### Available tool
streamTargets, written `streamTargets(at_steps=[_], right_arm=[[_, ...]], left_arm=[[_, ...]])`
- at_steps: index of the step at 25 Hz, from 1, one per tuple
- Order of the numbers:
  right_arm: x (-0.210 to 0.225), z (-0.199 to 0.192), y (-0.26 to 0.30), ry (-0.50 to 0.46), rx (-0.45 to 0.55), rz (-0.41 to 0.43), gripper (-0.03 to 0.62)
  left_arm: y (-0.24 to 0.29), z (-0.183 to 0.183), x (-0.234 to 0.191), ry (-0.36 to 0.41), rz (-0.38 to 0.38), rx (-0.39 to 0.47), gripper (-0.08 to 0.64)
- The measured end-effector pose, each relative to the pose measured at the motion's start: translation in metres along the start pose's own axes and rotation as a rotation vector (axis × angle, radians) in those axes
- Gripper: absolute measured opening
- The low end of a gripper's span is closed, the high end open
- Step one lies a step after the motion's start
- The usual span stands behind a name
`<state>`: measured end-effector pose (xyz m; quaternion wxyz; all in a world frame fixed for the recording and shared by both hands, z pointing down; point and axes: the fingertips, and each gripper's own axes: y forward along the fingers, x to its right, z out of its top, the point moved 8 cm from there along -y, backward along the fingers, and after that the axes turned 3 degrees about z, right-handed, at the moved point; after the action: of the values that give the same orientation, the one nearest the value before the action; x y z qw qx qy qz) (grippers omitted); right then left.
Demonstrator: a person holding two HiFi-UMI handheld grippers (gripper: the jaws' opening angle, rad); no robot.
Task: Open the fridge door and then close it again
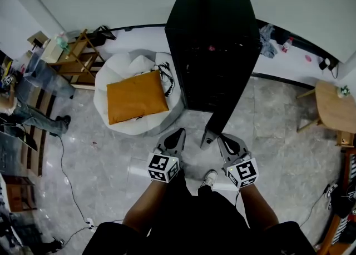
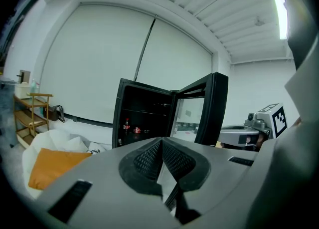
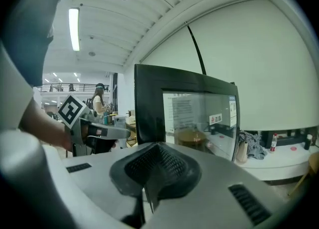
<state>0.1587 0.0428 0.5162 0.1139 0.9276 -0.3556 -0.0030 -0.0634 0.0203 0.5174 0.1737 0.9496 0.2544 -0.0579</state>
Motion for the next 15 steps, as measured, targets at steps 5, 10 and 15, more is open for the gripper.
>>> streamTargets(at_steps=[5,10,15], right_arm=[[-0.006,0.007,0.016,-0.026,-0.038,-0.005,0.010],[-0.010,0.010,0.036,-0.006,-0.029,0.017,0.010],[-0.012,0.014,0.057,-0.019,-0.018,0.045,0.011]], left_arm=[[0.004,-0.001,-0.013,0.002,0.024,-0.011,0.021],[0.007,0.002,-0.023,-0.013,0.036,-0.019,0.021],[0.011,0.009,-0.034,-0.009,0.046,-0.023,0.021]])
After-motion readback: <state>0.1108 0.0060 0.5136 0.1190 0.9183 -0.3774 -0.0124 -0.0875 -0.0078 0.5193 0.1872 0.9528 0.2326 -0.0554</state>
